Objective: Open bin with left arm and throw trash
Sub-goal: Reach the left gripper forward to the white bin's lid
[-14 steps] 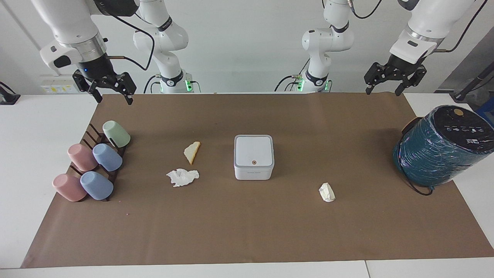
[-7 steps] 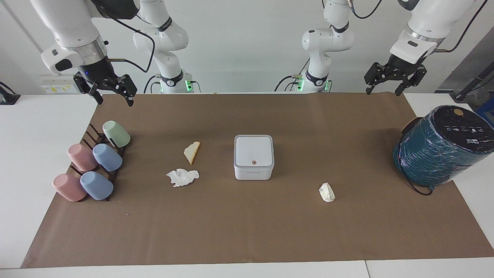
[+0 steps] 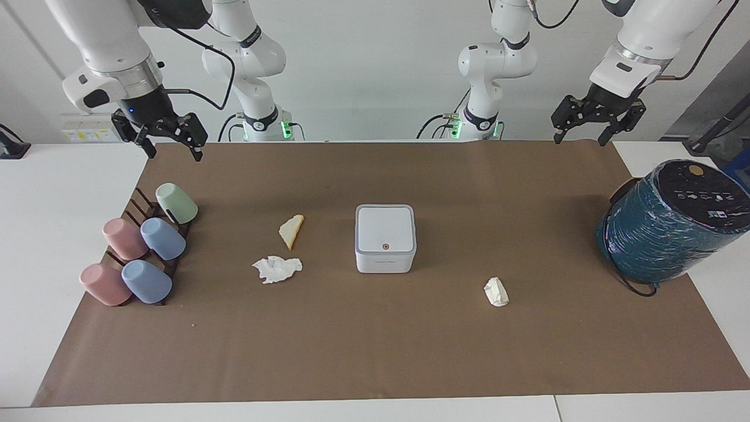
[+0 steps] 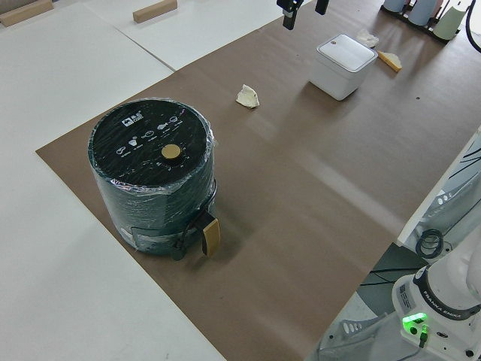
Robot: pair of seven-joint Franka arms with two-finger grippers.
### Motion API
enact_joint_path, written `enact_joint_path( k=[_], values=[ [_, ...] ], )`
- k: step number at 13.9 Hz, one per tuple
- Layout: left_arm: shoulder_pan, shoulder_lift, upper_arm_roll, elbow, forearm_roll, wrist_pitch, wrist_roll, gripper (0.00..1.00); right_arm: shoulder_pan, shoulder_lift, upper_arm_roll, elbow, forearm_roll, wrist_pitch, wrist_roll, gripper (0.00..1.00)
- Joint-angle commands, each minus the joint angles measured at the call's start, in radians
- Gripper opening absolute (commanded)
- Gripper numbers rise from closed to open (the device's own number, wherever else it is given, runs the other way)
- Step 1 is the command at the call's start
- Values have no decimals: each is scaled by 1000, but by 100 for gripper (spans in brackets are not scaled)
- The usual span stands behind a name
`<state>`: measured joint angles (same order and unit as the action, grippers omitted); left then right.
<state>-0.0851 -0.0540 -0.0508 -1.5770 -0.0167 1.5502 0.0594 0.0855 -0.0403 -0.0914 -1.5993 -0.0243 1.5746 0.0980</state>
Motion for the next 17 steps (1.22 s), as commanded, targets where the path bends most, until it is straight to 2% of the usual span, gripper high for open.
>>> enact_joint_path(
  k=[1,3,4,8,11,12,14,15,17],
  values=[
    [-80,-46,8,-87,9,73,-12,54,-15,-3,2,1,3,-18,-17,100],
    [-137,-59,6,-130,9,149,-33,6,-15,-3,4,1,3,-18,-17,100],
    [-172,-63,6,-164,8,203,-36,0,-12,-3,4,1,3,-18,-17,100],
    [-298,-30,5,-206,8,341,-150,0,-12,-3,4,1,3,-18,-17,100],
    [-379,54,5,-204,9,453,-212,0,-16,-4,2,-2,-3,-12,-23,100],
    [-405,86,6,-199,9,506,-255,0,-24,-12,1,-31,6,11,-6,100],
    [-450,161,6,-189,9,612,-314,0,-17,-42,1,-140,14,213,25,100],
    [-461,196,5,-187,8,679,-349,0,0,-44,4,-201,15,273,22,100],
    [-476,233,5,-192,6,781,-375,0,51,-8,2,-292,44,434,20,100]
  ],
)
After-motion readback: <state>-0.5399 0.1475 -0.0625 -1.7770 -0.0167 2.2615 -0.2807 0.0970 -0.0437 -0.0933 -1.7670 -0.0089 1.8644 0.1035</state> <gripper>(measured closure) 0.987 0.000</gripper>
